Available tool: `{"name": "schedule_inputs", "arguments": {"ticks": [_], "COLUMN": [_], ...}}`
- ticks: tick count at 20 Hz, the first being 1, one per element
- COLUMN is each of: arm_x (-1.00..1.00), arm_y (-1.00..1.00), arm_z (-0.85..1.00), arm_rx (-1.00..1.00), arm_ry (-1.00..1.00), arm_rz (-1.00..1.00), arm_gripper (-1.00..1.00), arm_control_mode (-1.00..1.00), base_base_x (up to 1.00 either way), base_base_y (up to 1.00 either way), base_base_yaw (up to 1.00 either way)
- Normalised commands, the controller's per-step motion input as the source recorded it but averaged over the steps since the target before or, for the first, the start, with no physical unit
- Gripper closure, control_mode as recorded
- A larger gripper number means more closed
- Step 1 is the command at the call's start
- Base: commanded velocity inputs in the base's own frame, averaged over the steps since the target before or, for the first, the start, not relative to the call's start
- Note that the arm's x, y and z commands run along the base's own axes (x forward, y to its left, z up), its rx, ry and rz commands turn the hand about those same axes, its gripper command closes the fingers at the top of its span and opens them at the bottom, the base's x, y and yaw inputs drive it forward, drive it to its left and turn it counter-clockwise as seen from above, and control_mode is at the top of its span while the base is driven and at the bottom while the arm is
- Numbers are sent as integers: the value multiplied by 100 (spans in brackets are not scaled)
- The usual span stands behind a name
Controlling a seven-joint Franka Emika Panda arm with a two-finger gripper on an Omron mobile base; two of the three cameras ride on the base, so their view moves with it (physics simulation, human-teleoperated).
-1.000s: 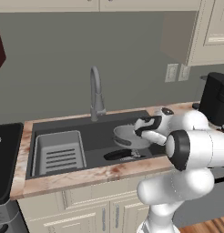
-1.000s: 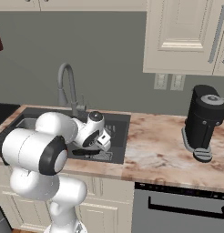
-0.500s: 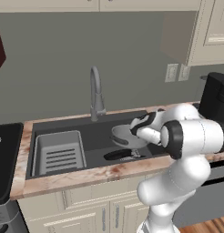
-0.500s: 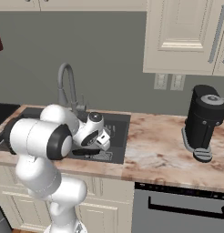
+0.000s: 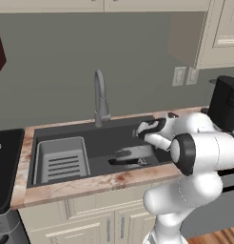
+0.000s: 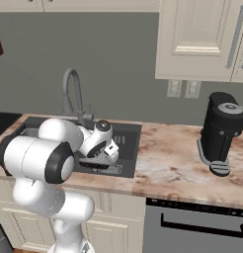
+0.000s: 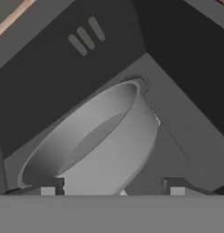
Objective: Move the pot and pan from the stove into the sink.
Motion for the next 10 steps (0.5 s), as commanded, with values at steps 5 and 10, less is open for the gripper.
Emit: {"name": "schedule_inputs", "arguments": {"ticks": [5,10], "arm_x": [-35,-62], "arm_y": [0,0], "arm_z": [70,69], "arm_rx": [5,1], "arm_ry": [0,0], "arm_rz": [-1,0], "arm_gripper": [-100,-100], "arm_control_mode": [-100,-100], "base_base_x": [0,0], "base_base_y": [0,0], "base_base_yaw": [0,0]}}
